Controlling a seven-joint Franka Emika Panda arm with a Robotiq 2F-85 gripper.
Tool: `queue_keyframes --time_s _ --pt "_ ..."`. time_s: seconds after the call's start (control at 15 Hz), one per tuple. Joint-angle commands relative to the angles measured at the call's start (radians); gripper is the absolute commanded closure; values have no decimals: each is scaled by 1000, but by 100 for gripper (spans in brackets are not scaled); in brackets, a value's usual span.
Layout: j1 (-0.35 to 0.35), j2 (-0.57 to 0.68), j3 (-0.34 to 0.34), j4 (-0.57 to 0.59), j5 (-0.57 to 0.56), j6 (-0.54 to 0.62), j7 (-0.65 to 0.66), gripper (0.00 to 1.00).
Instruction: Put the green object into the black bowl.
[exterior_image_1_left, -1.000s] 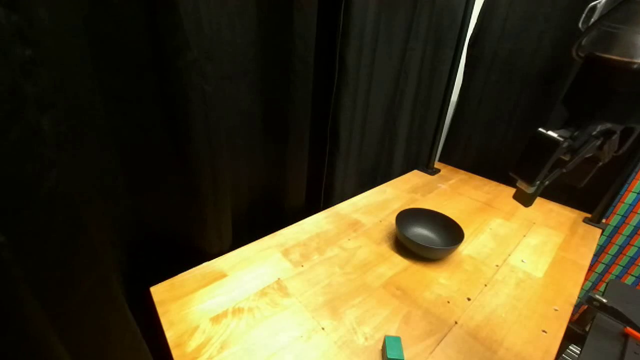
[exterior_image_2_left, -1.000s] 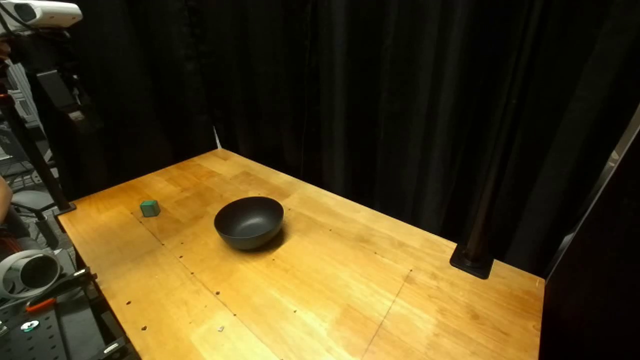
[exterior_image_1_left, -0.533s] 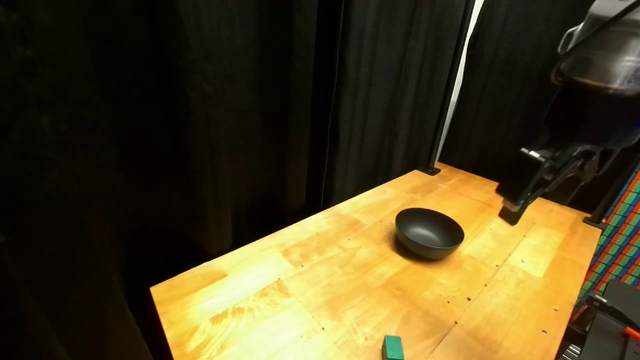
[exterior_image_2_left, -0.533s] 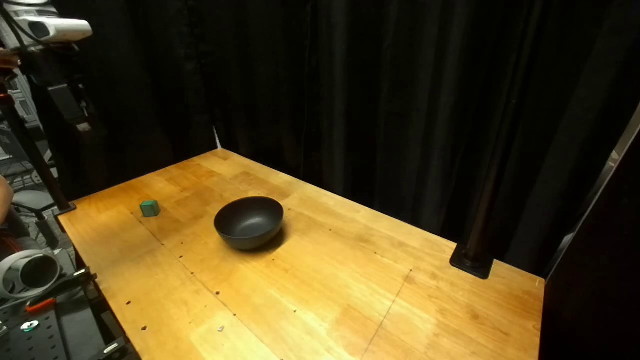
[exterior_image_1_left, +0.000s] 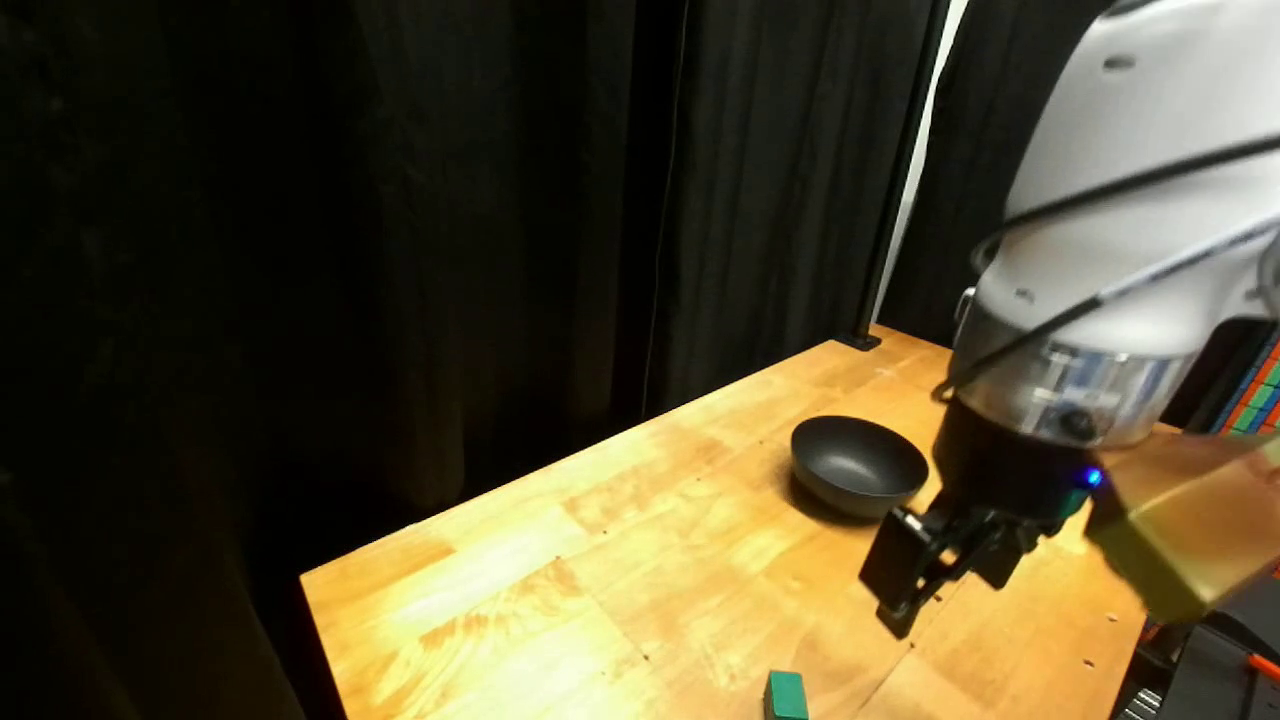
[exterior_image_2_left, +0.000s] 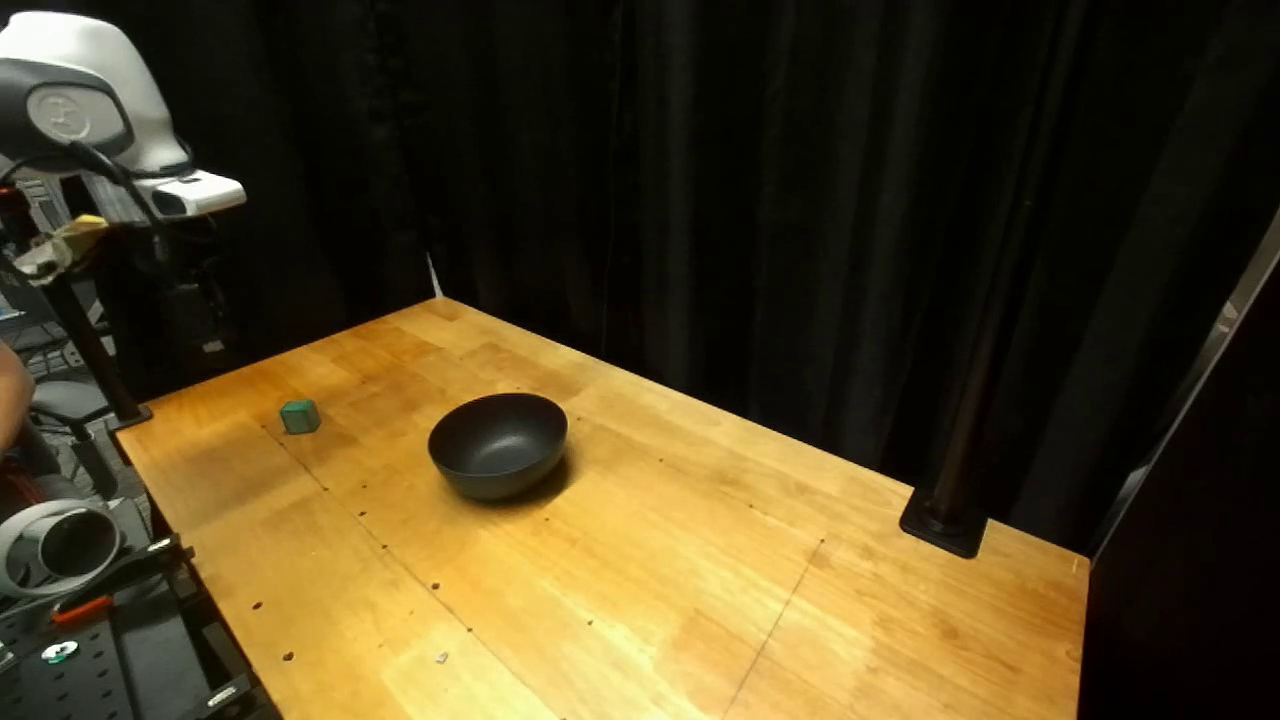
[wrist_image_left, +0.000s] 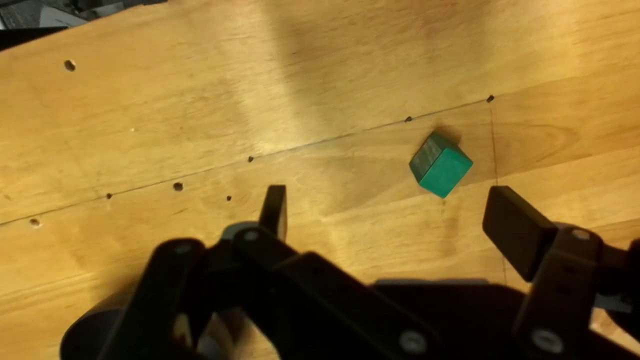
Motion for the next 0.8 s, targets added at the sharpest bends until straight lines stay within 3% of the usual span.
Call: queue_keyframes --time_s 0.0,0.2,0.73 --pt "45 191 -32 68 -173 77 172 0" --pt "127 311 -112 124 -341 104 336 0" --pt "377 554 -352 314 -454 169 536 0"
